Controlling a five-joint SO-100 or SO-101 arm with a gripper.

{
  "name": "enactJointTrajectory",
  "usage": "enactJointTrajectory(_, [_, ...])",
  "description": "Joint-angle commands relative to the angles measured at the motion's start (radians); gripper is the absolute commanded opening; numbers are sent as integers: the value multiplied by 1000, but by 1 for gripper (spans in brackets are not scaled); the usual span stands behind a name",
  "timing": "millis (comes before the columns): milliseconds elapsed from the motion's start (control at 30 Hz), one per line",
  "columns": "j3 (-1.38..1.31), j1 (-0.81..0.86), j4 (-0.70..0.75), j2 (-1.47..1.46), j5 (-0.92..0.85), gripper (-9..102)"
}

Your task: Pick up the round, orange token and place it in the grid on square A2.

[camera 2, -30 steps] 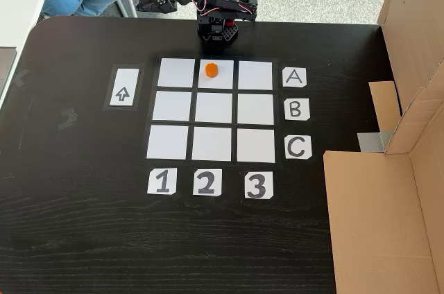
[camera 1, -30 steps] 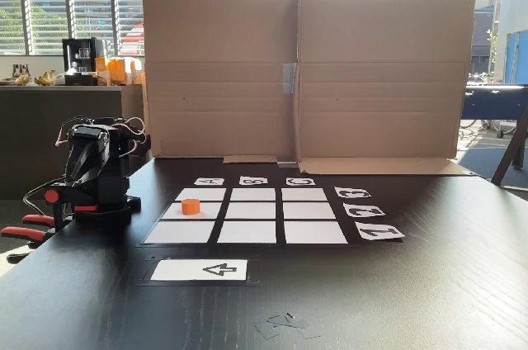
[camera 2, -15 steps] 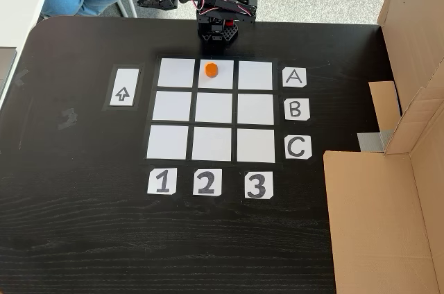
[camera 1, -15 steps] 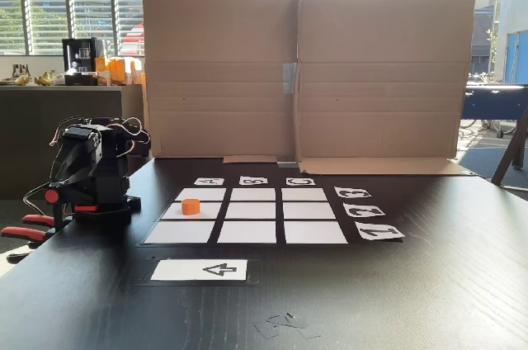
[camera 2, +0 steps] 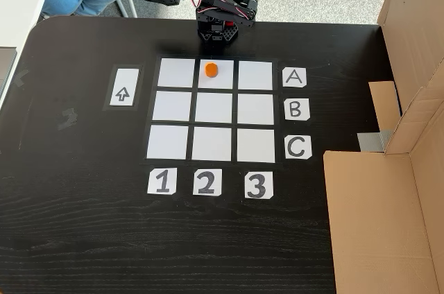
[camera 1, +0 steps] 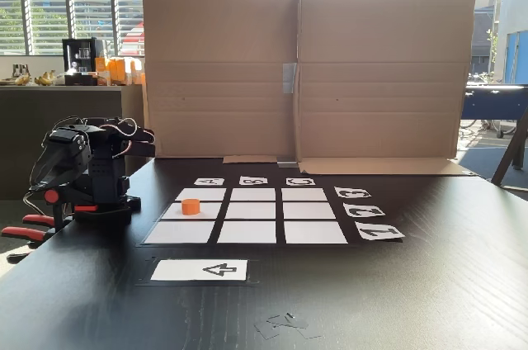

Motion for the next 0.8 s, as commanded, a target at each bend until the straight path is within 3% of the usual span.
enactJointTrajectory(0, [3,-5,3,8,-5,0])
enactJointTrajectory(767, [3,-17,3,8,-3,0])
